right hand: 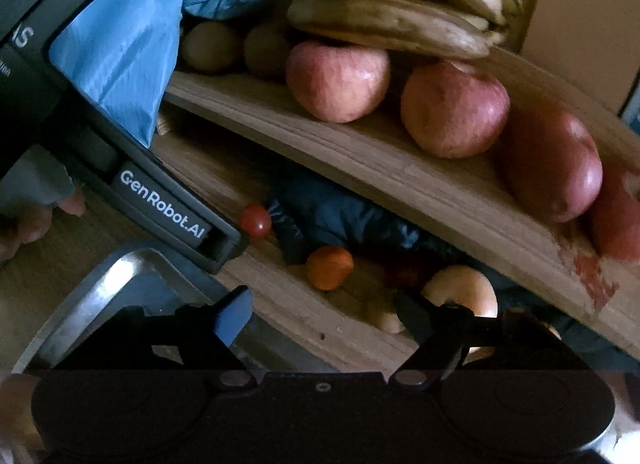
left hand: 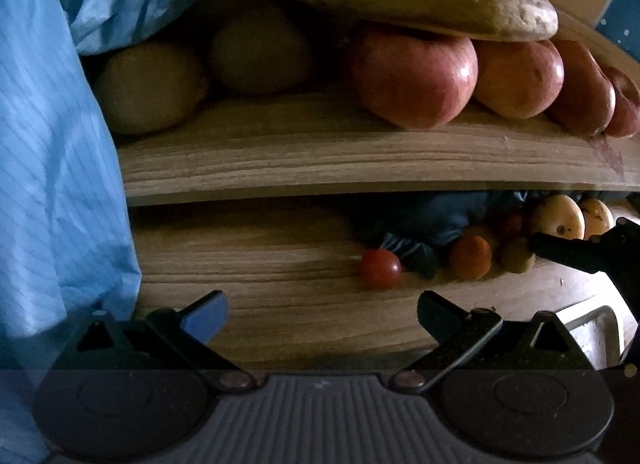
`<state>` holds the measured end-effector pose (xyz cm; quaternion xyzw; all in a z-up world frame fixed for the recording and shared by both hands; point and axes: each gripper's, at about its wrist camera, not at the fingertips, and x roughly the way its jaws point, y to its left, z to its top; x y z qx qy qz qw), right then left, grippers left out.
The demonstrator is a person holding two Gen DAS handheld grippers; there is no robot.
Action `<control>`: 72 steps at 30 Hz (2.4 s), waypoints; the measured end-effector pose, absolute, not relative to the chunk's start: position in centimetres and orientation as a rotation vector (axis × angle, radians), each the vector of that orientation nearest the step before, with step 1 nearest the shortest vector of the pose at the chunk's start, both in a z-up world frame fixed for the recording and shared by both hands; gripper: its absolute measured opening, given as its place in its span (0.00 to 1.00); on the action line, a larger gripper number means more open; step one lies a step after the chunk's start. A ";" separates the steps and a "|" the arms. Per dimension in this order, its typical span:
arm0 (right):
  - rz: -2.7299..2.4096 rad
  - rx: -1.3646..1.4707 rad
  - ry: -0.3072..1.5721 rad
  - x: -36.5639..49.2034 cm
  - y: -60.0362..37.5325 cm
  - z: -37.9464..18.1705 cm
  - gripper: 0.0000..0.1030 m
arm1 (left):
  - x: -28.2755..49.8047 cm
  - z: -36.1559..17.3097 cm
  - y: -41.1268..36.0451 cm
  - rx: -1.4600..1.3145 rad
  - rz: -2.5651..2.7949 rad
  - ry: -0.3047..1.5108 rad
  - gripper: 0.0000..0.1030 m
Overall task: Organize fruits
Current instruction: 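Close the left tool on the cherry tomato while the right tool closes on the tangerine, then carry the tomato with the left tool while the right tool carries the tangerine to the tray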
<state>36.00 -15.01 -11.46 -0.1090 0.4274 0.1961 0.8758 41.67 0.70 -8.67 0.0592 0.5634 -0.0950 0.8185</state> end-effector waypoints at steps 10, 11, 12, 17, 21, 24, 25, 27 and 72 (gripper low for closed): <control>0.417 -0.350 0.860 36.7 -13.3 -11.8 0.65 | 42.4 -9.0 1.6 0.092 -0.251 1.190 0.98; 0.419 -0.366 0.857 36.7 -13.1 -11.9 0.65 | 42.5 -8.9 1.3 0.089 -0.257 1.192 0.97; 0.424 -0.380 0.856 36.7 -12.9 -11.9 0.64 | 42.5 -9.0 1.4 0.086 -0.263 1.190 0.96; 0.430 -0.405 0.860 36.7 -12.4 -12.3 0.57 | 42.5 -9.2 1.9 0.080 -0.283 1.173 0.89; 0.427 -0.398 0.867 36.9 -12.4 -12.5 0.52 | 42.2 -9.3 2.2 0.073 -0.291 1.164 0.82; 0.425 -0.397 0.874 37.2 -12.1 -12.8 0.49 | 41.4 -10.1 2.2 0.060 -0.306 1.165 0.74; 0.424 -0.397 0.877 37.3 -11.9 -12.9 0.48 | 41.3 -10.2 2.2 0.054 -0.312 1.167 0.72; 0.422 -0.392 0.878 37.7 -12.3 -12.8 0.45 | 41.2 -10.3 2.2 0.044 -0.327 1.164 0.68; 0.406 -0.352 0.831 33.6 -14.0 -11.1 0.30 | 38.9 -8.9 -3.3 0.027 -0.420 1.122 0.24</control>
